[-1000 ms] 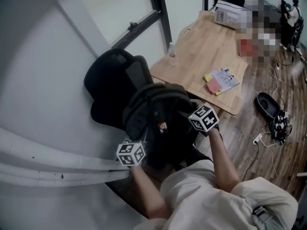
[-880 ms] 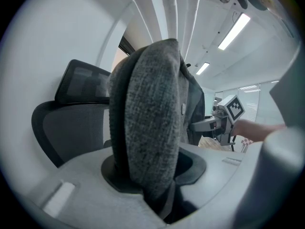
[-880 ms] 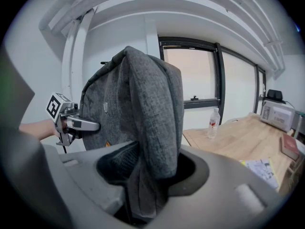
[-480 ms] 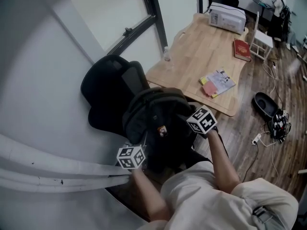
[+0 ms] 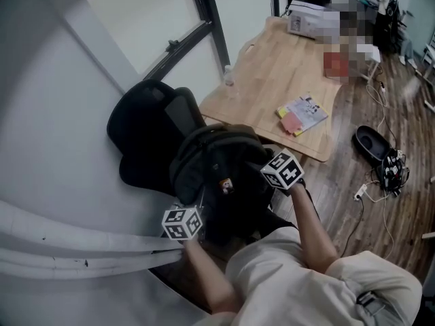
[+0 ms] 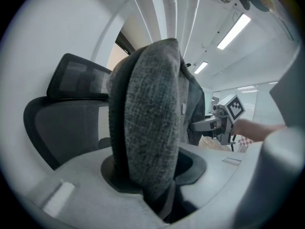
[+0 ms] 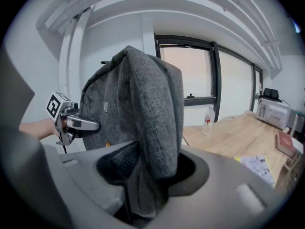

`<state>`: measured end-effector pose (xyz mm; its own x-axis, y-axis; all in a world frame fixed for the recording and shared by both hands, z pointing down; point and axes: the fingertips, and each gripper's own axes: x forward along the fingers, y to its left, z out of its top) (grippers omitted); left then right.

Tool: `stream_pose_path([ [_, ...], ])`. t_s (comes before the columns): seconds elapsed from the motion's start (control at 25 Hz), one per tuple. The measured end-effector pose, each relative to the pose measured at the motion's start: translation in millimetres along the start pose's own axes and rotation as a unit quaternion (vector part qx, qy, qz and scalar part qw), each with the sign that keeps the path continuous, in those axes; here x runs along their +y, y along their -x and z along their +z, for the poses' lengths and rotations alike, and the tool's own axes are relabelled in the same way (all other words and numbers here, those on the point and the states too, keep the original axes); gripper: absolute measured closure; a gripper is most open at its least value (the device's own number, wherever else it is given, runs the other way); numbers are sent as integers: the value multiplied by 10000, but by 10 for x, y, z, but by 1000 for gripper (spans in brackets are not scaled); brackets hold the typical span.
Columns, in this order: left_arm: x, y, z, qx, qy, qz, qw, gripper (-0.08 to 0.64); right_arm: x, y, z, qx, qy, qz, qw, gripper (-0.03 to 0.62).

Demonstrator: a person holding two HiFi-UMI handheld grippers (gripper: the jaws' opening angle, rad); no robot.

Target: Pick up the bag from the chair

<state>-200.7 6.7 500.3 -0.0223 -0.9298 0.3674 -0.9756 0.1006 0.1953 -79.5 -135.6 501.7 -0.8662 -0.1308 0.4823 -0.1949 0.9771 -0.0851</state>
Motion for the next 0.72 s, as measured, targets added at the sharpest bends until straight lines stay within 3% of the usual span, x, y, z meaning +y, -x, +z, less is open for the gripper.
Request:
stream_pose_path([
  [0.72, 69, 29, 27, -90, -1, 14, 10000, 425, 36, -43, 75, -12, 67, -17, 10000, 408],
])
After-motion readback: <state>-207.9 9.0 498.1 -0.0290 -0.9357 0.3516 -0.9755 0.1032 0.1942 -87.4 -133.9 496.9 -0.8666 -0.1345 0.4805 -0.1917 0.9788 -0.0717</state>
